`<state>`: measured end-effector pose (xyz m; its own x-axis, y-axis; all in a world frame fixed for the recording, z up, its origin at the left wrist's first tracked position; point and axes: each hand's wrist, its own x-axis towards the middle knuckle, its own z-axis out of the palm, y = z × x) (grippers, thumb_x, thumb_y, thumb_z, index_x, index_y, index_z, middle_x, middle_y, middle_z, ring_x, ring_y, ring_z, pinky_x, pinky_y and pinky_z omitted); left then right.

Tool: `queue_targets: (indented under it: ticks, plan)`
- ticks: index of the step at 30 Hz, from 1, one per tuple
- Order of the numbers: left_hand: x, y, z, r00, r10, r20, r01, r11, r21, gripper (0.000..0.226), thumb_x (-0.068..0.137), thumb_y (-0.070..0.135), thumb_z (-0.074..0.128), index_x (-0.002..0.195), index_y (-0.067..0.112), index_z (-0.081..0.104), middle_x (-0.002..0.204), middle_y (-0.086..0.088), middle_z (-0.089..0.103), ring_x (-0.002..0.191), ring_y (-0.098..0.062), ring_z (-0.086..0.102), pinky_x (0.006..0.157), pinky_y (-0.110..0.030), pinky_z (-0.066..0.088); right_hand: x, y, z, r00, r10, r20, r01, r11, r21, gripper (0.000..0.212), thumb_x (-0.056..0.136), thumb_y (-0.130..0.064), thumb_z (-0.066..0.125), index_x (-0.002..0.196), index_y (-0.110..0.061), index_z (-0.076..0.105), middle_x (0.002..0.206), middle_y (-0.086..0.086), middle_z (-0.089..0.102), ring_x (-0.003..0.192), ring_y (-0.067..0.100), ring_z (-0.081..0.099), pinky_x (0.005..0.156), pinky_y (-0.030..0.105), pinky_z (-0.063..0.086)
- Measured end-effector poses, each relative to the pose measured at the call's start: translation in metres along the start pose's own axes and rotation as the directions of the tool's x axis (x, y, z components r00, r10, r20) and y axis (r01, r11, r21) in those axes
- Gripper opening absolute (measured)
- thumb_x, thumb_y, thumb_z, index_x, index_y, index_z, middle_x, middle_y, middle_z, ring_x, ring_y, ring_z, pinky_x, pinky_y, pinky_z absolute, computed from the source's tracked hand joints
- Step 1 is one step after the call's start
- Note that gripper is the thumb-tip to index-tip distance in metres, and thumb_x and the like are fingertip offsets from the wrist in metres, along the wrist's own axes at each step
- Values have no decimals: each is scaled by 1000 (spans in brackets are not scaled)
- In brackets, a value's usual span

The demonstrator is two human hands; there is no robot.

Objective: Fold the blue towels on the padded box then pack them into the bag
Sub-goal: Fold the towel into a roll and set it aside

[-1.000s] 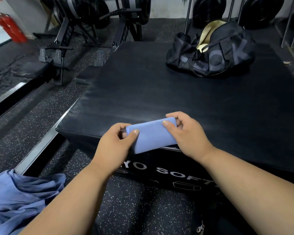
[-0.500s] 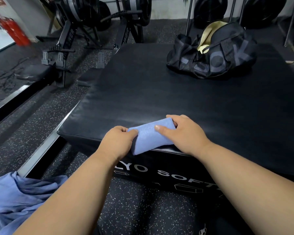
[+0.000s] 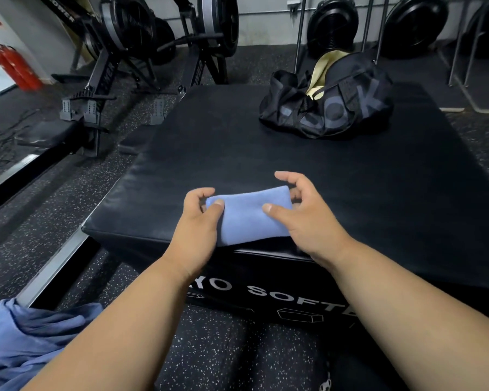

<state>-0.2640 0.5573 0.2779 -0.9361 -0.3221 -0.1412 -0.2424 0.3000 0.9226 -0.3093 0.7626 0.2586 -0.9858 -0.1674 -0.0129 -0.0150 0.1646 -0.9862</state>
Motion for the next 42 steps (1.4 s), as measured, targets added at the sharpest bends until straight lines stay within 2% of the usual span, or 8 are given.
queue_targets:
  ticks: [5, 10, 12, 18, 24, 27, 33, 42]
  plan:
    - [25, -11, 27, 998, 51, 40, -61, 939, 337, 39, 104, 34, 53, 143, 31, 53, 137, 7, 59, 115, -11, 58, 93, -23, 39, 5, 21, -12, 997, -10, -77, -22, 917, -398, 40, 98, -35, 66, 138, -42, 60, 135, -11, 38, 110, 6, 58, 107, 36, 48]
    - [13, -2, 52, 878, 478, 42, -362, 602, 712, 43, 106, 32, 49, 145, 20, 62, 153, -5, 56, 142, -26, 45, 120, -39, 32, -2, 32, 0, 985, -165, 47, 152, 712, -685, 50, 108, -46, 31, 153, -35, 50, 166, 1, 32, 143, 25, 40, 117, 48, 34]
    - [7, -8, 64, 916, 362, 175, -360, 544, 758, 51, 110, 38, 31, 157, 23, 48, 165, -6, 42, 153, -29, 31, 126, -47, 25, -3, 37, 0, 986, -111, 125, 167, 627, -761, 52, 112, -41, 23, 161, -32, 37, 171, 1, 27, 151, 26, 33, 122, 48, 25]
    - [10, -25, 63, 974, 85, 208, -217, 594, 774, 59, 111, 50, 16, 167, 32, 17, 176, 2, 9, 162, -31, 7, 129, -51, 16, 4, 39, -2, 986, -13, 165, 140, 601, -787, 53, 114, -40, 18, 166, -32, 22, 175, -4, 17, 161, 23, 11, 129, 48, 5]
    - [28, -26, 41, 998, -13, 58, -33, 685, 727, 53, 113, 36, 21, 161, 16, 33, 170, -10, 28, 157, -35, 22, 125, -47, 25, 2, 41, -3, 999, 7, 39, 25, 663, -748, 66, 108, -57, 30, 166, -24, 24, 175, 0, 15, 162, 22, 8, 130, 45, -1]
    - [26, -22, 29, 994, 9, -108, 69, 713, 698, 41, 105, 43, 38, 124, 18, 62, 129, -7, 56, 125, -37, 48, 101, -43, 42, 0, 39, -6, 996, 43, -72, -82, 681, -728, 74, 98, -70, 41, 156, -24, 42, 173, 5, 18, 161, 26, 8, 130, 46, -2]
    - [19, -7, 29, 977, -177, -115, 210, 754, 623, 41, 89, 54, 48, 80, 17, 65, 98, -7, 64, 92, -33, 58, 78, -39, 47, 5, 38, -13, 990, 23, -137, -103, 784, -612, 36, 86, -62, 64, 94, -27, 63, 130, -11, 52, 131, 22, 40, 110, 30, 22]
    - [6, 8, 57, 984, -174, 23, 163, 954, 250, 31, 91, 41, 62, 80, 13, 56, 62, -5, 54, 56, -17, 46, 61, -30, 38, -7, 31, -48, 991, 92, -98, -99, 992, -78, 25, 92, -35, 70, 106, -27, 51, 103, 4, 67, 97, 24, 64, 85, 41, 53]
